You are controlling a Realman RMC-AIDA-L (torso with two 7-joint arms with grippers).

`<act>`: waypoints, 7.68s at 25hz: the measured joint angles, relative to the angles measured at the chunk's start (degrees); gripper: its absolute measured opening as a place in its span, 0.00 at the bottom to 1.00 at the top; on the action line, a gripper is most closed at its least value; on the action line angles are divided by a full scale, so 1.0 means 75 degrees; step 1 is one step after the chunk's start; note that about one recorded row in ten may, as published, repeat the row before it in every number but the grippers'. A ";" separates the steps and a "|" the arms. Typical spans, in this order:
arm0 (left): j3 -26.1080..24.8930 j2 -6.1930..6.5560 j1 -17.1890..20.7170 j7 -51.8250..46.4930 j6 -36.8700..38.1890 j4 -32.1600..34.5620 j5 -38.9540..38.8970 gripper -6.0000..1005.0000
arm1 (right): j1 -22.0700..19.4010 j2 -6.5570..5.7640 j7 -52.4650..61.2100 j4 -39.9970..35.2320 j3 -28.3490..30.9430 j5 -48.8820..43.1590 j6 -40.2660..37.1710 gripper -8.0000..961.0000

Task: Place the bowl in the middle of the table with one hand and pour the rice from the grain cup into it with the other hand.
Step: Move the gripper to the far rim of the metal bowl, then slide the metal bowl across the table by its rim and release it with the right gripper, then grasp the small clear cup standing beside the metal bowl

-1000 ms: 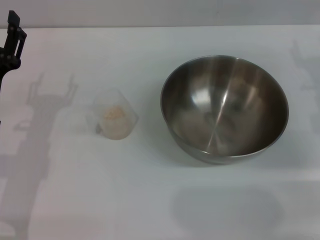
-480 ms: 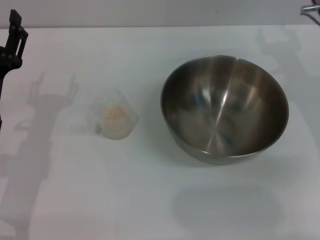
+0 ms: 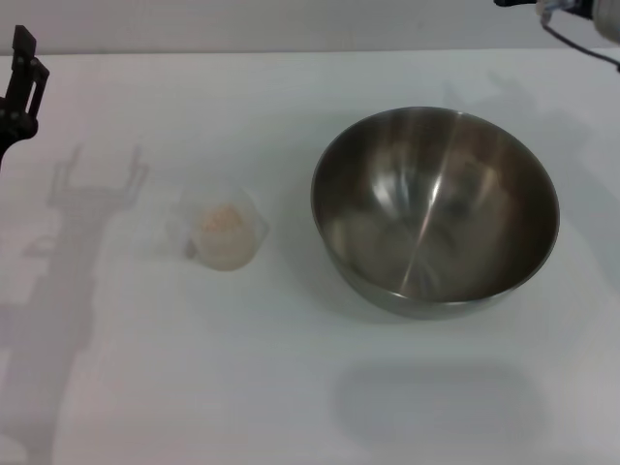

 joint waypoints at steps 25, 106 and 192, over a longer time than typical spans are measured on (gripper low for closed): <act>0.0011 0.0018 -0.0042 -0.0011 -0.0040 0.0057 0.0047 0.78 | 0.1356 -0.0036 -0.1207 0.0681 0.1401 -0.0021 0.4992 0.73; 0.0163 0.0040 -0.0126 -0.0012 -0.0065 0.0080 0.0059 0.78 | 0.1636 0.0013 -0.2226 0.1626 0.1484 0.2385 0.3866 0.04; 0.2340 0.0018 0.1302 -0.0135 0.0143 -0.0100 0.0053 0.78 | 0.0456 -0.0002 0.0581 0.9840 -0.1955 0.0321 -1.5476 0.54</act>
